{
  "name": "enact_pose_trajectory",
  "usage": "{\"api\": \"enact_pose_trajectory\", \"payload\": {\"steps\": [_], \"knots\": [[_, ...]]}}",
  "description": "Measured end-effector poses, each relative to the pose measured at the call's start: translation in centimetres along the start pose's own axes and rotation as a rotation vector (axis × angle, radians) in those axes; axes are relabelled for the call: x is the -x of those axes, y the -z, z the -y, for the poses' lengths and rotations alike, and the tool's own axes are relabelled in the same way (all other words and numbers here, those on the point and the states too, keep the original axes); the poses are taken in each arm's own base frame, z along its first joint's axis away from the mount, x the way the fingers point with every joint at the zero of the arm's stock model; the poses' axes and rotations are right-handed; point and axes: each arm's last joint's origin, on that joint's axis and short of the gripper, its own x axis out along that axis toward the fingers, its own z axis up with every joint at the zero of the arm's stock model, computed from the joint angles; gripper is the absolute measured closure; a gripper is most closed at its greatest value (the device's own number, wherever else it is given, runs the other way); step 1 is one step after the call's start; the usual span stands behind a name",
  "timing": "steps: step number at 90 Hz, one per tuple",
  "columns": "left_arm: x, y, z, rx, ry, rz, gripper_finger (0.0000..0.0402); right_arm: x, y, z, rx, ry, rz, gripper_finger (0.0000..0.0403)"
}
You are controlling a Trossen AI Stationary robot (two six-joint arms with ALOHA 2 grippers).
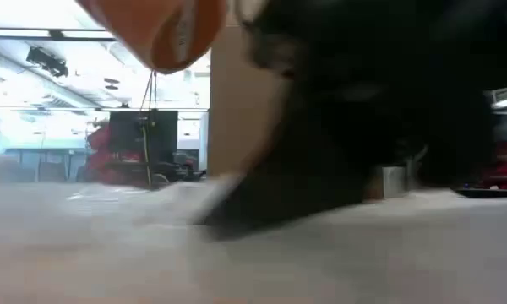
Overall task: Wrap mug
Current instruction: Wrap the orange mug using the transparent bubble wrap
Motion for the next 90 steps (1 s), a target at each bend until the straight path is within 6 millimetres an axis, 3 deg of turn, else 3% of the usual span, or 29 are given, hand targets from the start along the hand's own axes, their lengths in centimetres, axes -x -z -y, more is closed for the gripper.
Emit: {"api": "enact_pose_trajectory", "payload": {"steps": [10, 21, 38, 48, 64, 76, 90], "knots": [[-0.3, -0.1, -0.2, 0.013, -0.026, 0.010, 0.0401, 0.3, -1.6, 0.8, 0.017, 0.032, -0.019, 0.0231], [-1.3, -0.8, -0.2, 0.044, -0.022, 0.052, 0.0401, 2.9, -2.4, 0.0, 0.053, 0.032, -0.123, 0.0231], [-4.3, -2.2, -0.5, 0.064, -0.015, 0.136, 0.0401, 9.7, -2.5, -2.5, 0.034, 0.056, -0.371, 0.0232], [-6.6, -2.5, -2.1, 0.092, 0.046, 0.073, 0.0401, 14.2, -2.3, -3.8, -0.036, 0.092, -0.490, 0.0232], [-8.0, -4.0, -5.2, 0.141, 0.120, -0.019, 0.0401, 19.4, -1.4, -4.8, -0.118, 0.195, -0.575, 0.0231], [-9.8, -4.3, -6.4, 0.106, 0.198, -0.100, 0.0401, 21.6, -0.5, -5.3, -0.154, 0.264, -0.606, 0.0231], [-11.4, -4.6, -6.5, 0.084, 0.283, -0.167, 0.0401, 22.4, 0.1, -5.7, -0.180, 0.313, -0.573, 0.0231]]}}
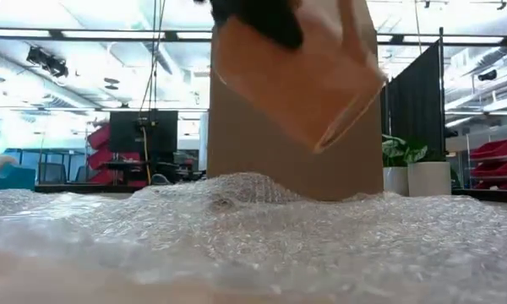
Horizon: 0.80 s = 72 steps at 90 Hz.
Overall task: Wrap mug
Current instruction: Wrap the orange mug using the transparent bubble wrap
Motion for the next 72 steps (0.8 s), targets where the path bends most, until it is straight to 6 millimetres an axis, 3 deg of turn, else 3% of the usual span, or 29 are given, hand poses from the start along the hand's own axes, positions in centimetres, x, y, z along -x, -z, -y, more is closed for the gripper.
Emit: {"api": "enact_pose_trajectory", "payload": {"steps": [12, 41, 72], "knots": [[-1.6, 1.0, -1.2, 0.015, -0.052, -0.141, 0.0400, 0.0, 0.2, -0.2, -0.014, -0.001, 0.012, 0.0231], [-1.7, 1.3, -1.0, 0.012, -0.029, -0.161, 0.0377, -0.3, -0.5, -0.1, -0.027, 0.026, 0.099, 0.0231], [1.6, 0.8, -0.4, 0.008, -0.086, -0.323, 0.0396, -0.6, -1.0, 0.0, -0.024, 0.027, 0.110, 0.0231]]}}
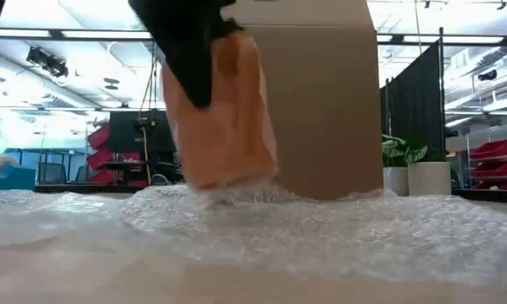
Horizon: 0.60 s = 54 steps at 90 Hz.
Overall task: Wrap mug
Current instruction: Wrap the orange mug using the transparent bubble wrap
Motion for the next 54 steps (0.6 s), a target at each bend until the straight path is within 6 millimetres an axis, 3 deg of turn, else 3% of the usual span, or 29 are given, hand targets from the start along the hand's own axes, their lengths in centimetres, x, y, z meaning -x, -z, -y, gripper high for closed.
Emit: {"api": "enact_pose_trajectory", "payload": {"steps": [17, 39, 54], "knots": [[-0.2, 1.2, 0.9, -0.001, -0.008, -0.095, 0.0395, 0.0, -0.1, -0.2, 0.009, -0.010, 0.031, 0.0231], [-0.6, 1.8, 2.3, -0.030, 0.004, -0.095, 0.0395, -0.1, -0.4, -0.3, 0.023, -0.013, 0.054, 0.0231], [-1.2, 1.6, 2.8, -0.015, 0.006, -0.071, 0.0371, -1.7, 0.3, 0.8, 0.017, 0.038, 0.015, 0.0212]]}}
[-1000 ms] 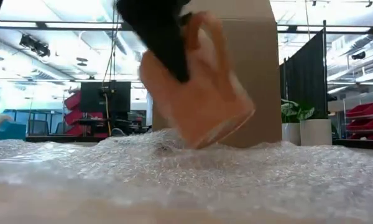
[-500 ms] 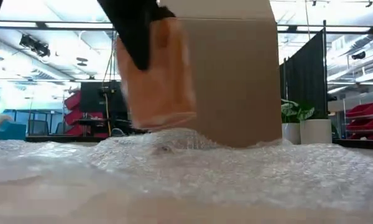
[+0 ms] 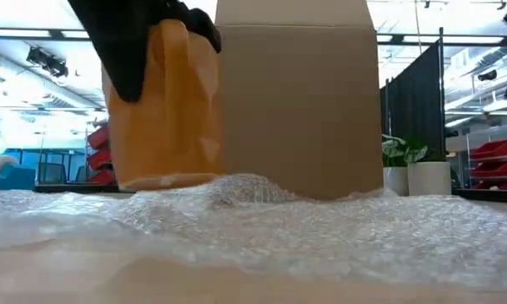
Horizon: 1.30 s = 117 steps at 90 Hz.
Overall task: Wrap mug
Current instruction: Wrap the orange mug using the transparent bubble wrap
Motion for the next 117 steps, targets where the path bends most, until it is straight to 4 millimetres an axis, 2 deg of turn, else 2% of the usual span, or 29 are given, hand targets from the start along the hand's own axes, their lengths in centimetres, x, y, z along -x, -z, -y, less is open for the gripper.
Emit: {"api": "enact_pose_trajectory", "payload": {"steps": [21, 30, 40, 51, 65, 80, 84, 100, 117], "knots": [[-1.4, -0.4, 0.2, -0.004, -0.008, 0.073, 0.0316, -3.3, 2.4, 2.3, -0.068, 0.072, -0.178, 0.0156], [-1.6, -0.4, 0.2, -0.025, -0.006, 0.080, 0.0307, -4.5, 3.5, 2.8, -0.096, 0.051, -0.248, 0.0140], [-1.6, -0.4, 0.2, -0.023, -0.006, 0.080, 0.0307, -5.7, 4.5, 3.1, -0.144, -0.017, -0.236, 0.0135], [-1.1, -0.5, 0.3, 0.000, -0.008, 0.071, 0.0306, -6.3, 5.0, 3.3, -0.171, -0.050, -0.206, 0.0157], [1.6, -1.0, 1.4, 0.006, 0.005, 0.079, 0.0302, -5.9, 4.4, 2.4, -0.107, -0.081, -0.157, 0.0238], [5.4, -0.3, 3.4, -0.035, -0.033, 0.050, 0.0302, -5.2, 2.9, 0.7, -0.018, -0.171, -0.081, 0.0368], [6.0, 0.2, 4.0, -0.034, -0.073, 0.032, 0.0302, -4.8, 2.5, 0.2, 0.014, -0.203, -0.060, 0.0388], [7.0, 2.1, 6.6, -0.036, -0.243, 0.062, 0.0302, -1.9, -1.3, -2.3, 0.109, -0.287, 0.129, 0.0396], [7.2, 2.3, 9.4, -0.079, -0.257, 0.223, 0.0302, 1.2, -6.5, -3.8, 0.284, -0.276, 0.406, 0.0401]]}}
